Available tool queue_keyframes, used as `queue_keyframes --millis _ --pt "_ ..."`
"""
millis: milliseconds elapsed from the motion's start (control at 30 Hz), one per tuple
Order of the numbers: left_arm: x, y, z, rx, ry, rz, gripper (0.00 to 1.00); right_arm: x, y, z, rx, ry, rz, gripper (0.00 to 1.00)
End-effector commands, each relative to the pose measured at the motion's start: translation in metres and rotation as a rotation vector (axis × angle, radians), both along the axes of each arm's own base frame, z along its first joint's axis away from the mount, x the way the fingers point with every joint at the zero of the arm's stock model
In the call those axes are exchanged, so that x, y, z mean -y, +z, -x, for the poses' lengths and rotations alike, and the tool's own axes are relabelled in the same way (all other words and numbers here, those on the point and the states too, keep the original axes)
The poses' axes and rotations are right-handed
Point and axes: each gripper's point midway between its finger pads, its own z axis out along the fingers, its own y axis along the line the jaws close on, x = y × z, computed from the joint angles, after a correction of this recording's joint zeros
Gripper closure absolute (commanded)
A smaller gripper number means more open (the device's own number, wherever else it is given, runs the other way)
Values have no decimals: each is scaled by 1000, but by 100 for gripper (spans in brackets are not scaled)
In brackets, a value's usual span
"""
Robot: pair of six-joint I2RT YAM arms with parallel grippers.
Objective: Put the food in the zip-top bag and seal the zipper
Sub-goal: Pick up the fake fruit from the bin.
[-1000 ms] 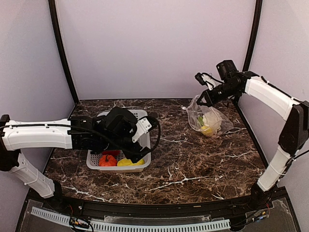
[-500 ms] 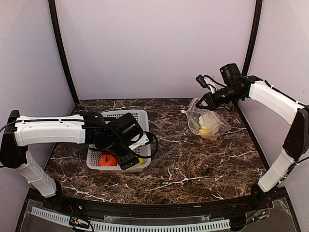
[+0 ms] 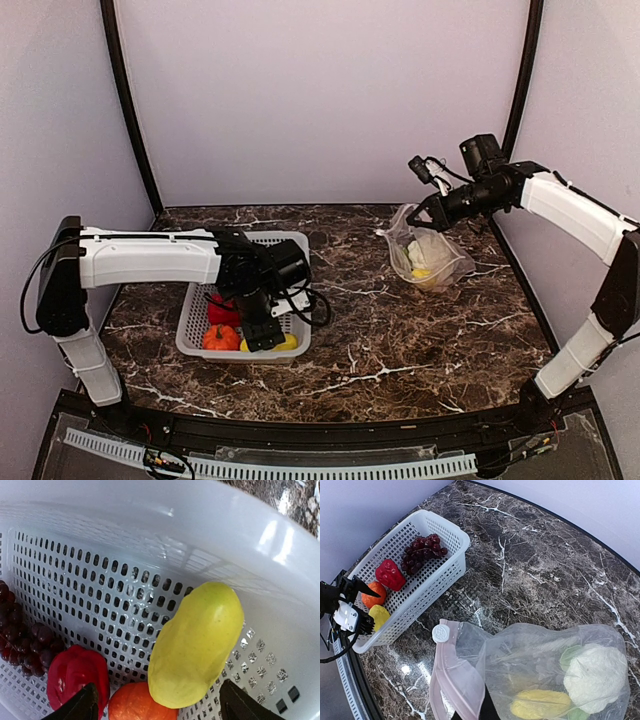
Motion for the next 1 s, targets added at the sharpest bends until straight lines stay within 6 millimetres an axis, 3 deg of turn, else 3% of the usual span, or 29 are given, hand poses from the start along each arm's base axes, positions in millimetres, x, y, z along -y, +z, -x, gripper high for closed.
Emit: queue_keyframes --millis 0,400,567,833,967 --pt "-9 -8 15 -89 -59 -60 16 -4 13 5 50 22 -28 100" --pt "-1 -25 21 -174 -142 -13 15 -6 9 4 41 25 -26 100" --pt "-6 -38 42 -297 -162 -4 13 -6 7 4 38 25 -23 100" --pt "-2 -50 44 -351 -169 -17 29 -7 5 2 29 28 -21 100" --pt "3 -45 43 -356 -173 3 46 -7 6 3 34 25 -18 100"
